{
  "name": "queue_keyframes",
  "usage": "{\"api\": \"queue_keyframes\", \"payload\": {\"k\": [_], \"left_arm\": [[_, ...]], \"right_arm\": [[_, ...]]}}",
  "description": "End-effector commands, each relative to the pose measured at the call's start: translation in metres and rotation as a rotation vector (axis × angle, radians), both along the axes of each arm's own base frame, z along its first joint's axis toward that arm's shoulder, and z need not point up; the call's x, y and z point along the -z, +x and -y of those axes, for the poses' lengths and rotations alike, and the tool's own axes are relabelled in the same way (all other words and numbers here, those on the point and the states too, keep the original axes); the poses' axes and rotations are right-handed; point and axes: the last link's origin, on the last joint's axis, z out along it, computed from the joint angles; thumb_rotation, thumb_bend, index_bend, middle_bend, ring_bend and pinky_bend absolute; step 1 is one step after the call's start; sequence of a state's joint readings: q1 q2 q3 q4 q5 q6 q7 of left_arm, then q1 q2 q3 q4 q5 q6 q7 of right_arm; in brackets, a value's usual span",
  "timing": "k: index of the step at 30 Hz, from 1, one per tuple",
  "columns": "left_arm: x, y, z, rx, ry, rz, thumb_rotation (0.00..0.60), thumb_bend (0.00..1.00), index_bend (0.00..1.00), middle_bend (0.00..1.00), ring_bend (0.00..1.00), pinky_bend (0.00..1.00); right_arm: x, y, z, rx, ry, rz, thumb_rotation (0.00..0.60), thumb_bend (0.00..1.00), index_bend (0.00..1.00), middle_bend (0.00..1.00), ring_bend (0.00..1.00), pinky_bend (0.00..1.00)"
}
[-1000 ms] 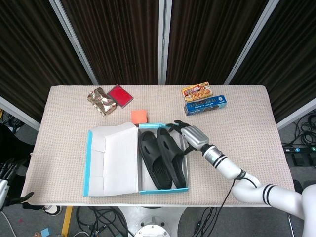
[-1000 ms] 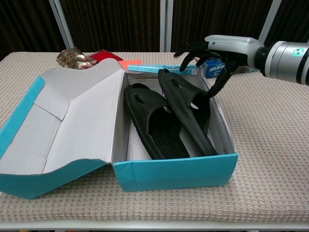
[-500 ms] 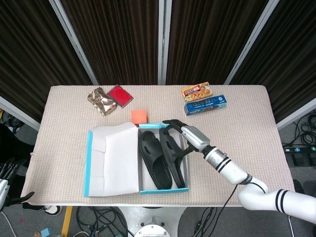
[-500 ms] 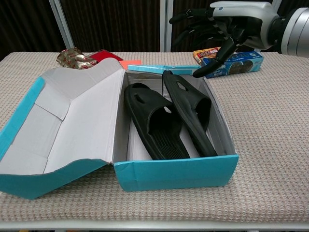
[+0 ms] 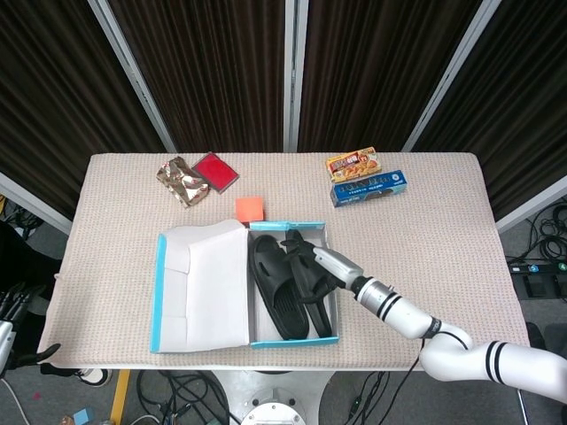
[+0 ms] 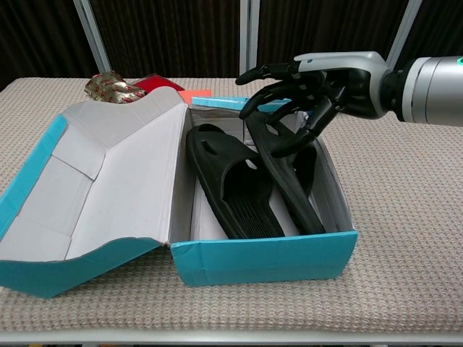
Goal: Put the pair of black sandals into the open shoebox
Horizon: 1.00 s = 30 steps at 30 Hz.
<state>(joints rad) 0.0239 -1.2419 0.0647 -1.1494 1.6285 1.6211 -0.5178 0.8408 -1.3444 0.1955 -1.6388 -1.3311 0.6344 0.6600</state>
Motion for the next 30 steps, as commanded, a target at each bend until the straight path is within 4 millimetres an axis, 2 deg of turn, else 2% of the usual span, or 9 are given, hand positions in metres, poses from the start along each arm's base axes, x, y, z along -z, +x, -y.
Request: {"api": "queue_keyframes", "payload": {"k": [1,14,22,30], "left_arm": [[0.0,-0.001,0.0,-0.004,-0.001,0.003,0.6,0.07,0.11,0.14,0.0,0.11],[0.0,-0.003,0.001,-0.005,-0.001,0.006,0.6,0.07,0.11,0.14,0.0,0.11],[-0.001,-0.001,0.0,0.003,0.003,0.005,0.6,0.07,0.11,0.14,0.0,0.11],[-0.001,0.001,0.001,0.008,0.003,0.004,0.6,0.07,0.11,0.14,0.0,0.11]], "right_arm": [[0.007,-0.002,0.001,0.007,0.013,-0.007,0.6,0.0,0.07,0.24,0.04,0.17],[0.02,-0.011,0.003,0.001,0.009,-0.057,0.6,0.0,0.07,0.24,0.04,0.19],[0.004,0.002,0.003,-0.03,-0.037,0.001,0.6,0.0,0.07,0.24,0.04,0.19],[-0.012,0.002,0.0,-0.033,-0.059,0.016,0.6,0.0,0.07,0.25,0.04,0.19]]}}
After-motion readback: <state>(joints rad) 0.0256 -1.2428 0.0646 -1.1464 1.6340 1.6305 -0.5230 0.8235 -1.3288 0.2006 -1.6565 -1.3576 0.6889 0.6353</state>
